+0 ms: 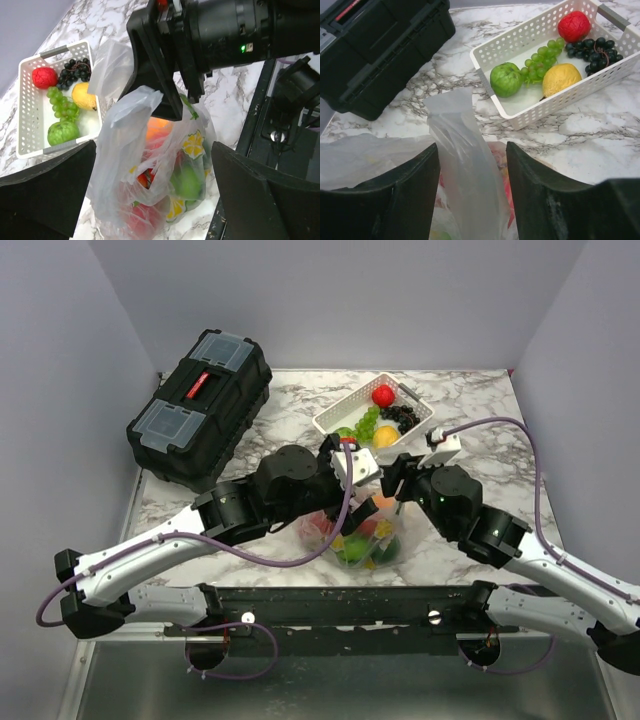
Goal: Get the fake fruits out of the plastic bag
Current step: Adjust the plastic bag at the center of the board.
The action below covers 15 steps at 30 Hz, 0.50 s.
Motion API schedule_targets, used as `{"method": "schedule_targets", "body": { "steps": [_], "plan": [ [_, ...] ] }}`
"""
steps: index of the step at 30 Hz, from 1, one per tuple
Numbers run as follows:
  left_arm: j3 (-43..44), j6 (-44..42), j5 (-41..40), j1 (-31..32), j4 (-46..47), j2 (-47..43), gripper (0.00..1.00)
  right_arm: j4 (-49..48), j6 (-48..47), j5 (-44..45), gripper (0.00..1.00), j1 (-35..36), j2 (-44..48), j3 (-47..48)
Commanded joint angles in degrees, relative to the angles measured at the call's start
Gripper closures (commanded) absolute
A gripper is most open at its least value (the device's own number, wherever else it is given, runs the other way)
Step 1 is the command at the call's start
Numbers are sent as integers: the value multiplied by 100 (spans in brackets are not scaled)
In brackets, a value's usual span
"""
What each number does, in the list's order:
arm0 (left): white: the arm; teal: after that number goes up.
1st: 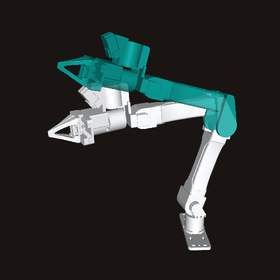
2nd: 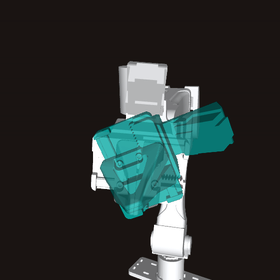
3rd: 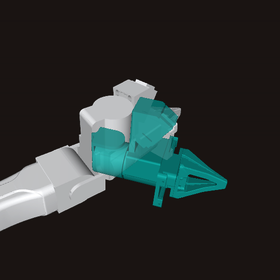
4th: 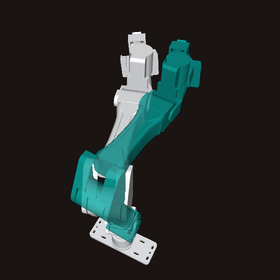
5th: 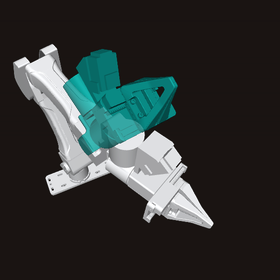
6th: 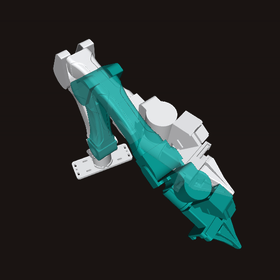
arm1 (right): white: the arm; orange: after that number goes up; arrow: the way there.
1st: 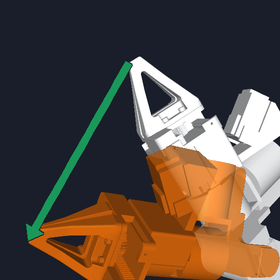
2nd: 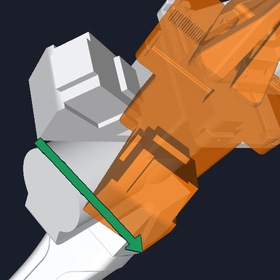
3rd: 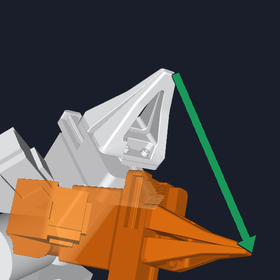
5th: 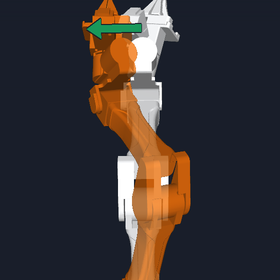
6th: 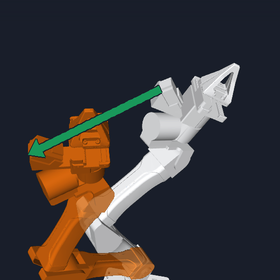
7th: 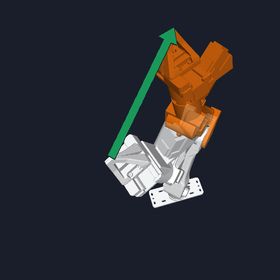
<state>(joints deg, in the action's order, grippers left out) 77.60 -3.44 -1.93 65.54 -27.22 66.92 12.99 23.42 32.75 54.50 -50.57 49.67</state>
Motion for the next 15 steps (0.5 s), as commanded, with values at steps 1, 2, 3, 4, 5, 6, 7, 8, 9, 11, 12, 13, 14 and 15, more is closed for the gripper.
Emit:
{"method": "schedule_targets", "body": {
  "steps": [1, 2, 3, 4, 5, 6, 7, 8, 9, 11, 12, 13, 14, 15],
  "plan": [
    [-254, -262, -343, 59, 703, -119, 7, -312, -39, -457, 44, -67, 280, -215],
    [-191, -254, -534, 48, 692, -46, 10, -384, -56, -479, 44, -79, 367, -292],
    [-101, -247, -719, 51, 665, 49, 15, -420, -71, -469, 45, -69, 455, -331],
    [13, -194, -1005, 55, 649, 160, 20, -442, -81, -448, 47, -75, 500, -363],
    [113, -139, -1199, 54, 648, 240, 27, -444, -75, -438, 48, -75, 543, -378],
    [184, -122, -1391, 47, 658, 322, 32, -447, -77, -428, 50, -71, 579, -390],
    [246, -149, -1497, 49, 696, 383, 34, -446, -80, -446, 51, -67, 598, -388],
    [282, -201, -1492, 47, 711, 459, 34, -454, -84, -464, 51, -71, 609, -386],
    [355, -257, -1461, 49, 698, 525, 34, -479, -93, -472, 51, -74, 612, -382],
    [512, -246, -1500, 53, 575, 686, 35, -552, -119, -453, 51, -71, 609, -382],
    [568, -245, -1574, 49, 541, 752, 39, -588, -133, -446, 51, -74, 602, -380],
    [601, -253, -1732, 47, 514, 796, 45, -620, -151, -443, 51, -71, 576, -370],
    [643, -266, -1908, 47, 476, 850, 52, -649, -172, -443, 53, -77, 535, -351],
    [692, -313, -2070, 52, 441, 889, 61, -658, -188, -438, 57, -77, 470, -319]
  ]
}}
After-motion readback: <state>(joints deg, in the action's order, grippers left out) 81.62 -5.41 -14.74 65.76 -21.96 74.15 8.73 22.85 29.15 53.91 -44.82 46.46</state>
